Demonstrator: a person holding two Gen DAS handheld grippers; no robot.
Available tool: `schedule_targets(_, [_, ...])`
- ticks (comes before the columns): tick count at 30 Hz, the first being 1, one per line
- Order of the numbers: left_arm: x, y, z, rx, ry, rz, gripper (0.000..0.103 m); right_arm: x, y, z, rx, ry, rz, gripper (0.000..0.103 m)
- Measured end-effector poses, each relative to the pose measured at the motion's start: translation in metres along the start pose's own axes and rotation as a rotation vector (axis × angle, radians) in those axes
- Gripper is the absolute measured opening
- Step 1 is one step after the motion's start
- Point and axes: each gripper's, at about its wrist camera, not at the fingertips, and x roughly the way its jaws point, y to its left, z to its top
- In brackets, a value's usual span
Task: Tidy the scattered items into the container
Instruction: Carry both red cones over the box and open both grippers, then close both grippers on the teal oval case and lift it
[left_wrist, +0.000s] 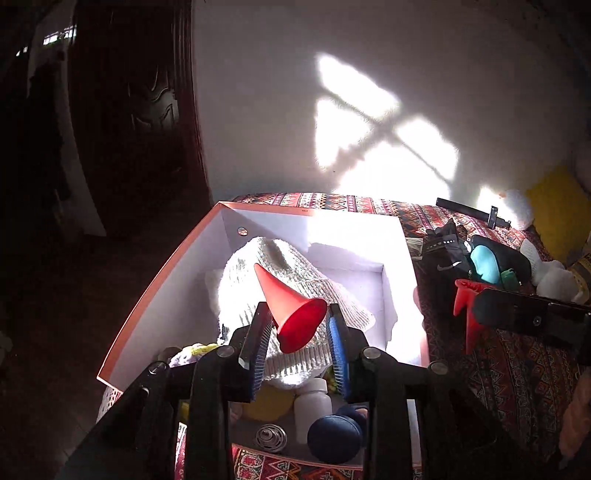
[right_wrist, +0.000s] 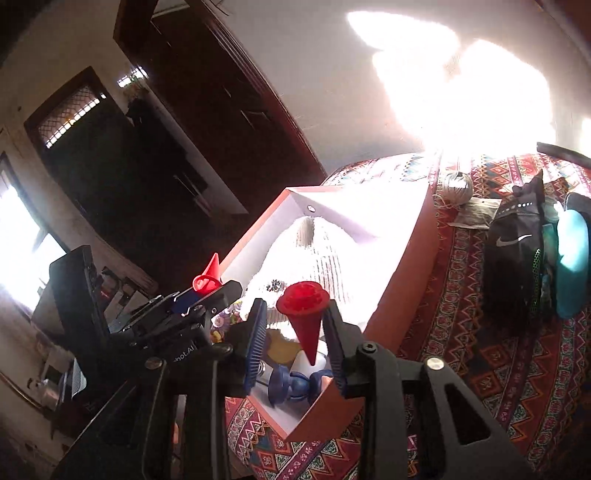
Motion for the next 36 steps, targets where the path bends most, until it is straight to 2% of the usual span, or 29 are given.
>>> schedule_targets(1, [-0.003, -0.001, 0.0, 0.0, -0.022, 0.011, 0.08, 0.0, 0.001, 0.0, 0.0, -0.01, -0.009, 0.052])
schedule_targets(2, [-0.008, -0.004, 0.001, 0.001, -0.049, 0.016, 0.092, -0.002, 0.002, 0.0, 0.001, -0.022, -0.007, 0.055])
schedule_targets(5, [-0.019, -0.01, 0.005, 0.016, -0.101, 0.007, 0.098, -0.006, -0.005, 0.001, 0.012, -0.029, -0.006, 0.055])
schedule_targets(7, [-0.022, -0.015, 0.006, 0.025, -0.118, 0.012, 0.1, -0.011, -0.013, 0.0, 0.026, -0.034, -0.011, 0.055])
schedule_targets(12, [-0.018, -0.037, 0.009, 0.035, -0.103, -0.011, 0.1, -0.036, -0.034, -0.003, 0.061, -0.049, -0.022, 0.055])
schedule_targets(17, [-0.016, -0.082, 0.015, 0.054, -0.086, -0.094, 0.1, -0.075, -0.079, -0.009, 0.114, -0.092, -0.073, 0.055])
schedule_targets(21, [-0.005, -0.14, 0.016, 0.107, -0.045, -0.152, 0.1, -0.118, -0.14, -0.015, 0.226, -0.158, -0.13, 0.055])
schedule_targets(26, [0.027, -0.225, 0.005, 0.187, 0.037, -0.225, 0.1, -0.18, -0.233, -0.033, 0.414, -0.272, -0.219, 0.055])
schedule_targets(31, [0.067, -0.316, -0.005, 0.3, 0.089, -0.277, 0.1, -0.222, -0.314, -0.051, 0.637, -0.343, -0.167, 0.056])
schedule_targets(36, [0.146, -0.38, -0.002, 0.376, 0.207, -0.24, 0.1, -0.236, -0.354, -0.064, 0.725, -0.354, -0.134, 0.057])
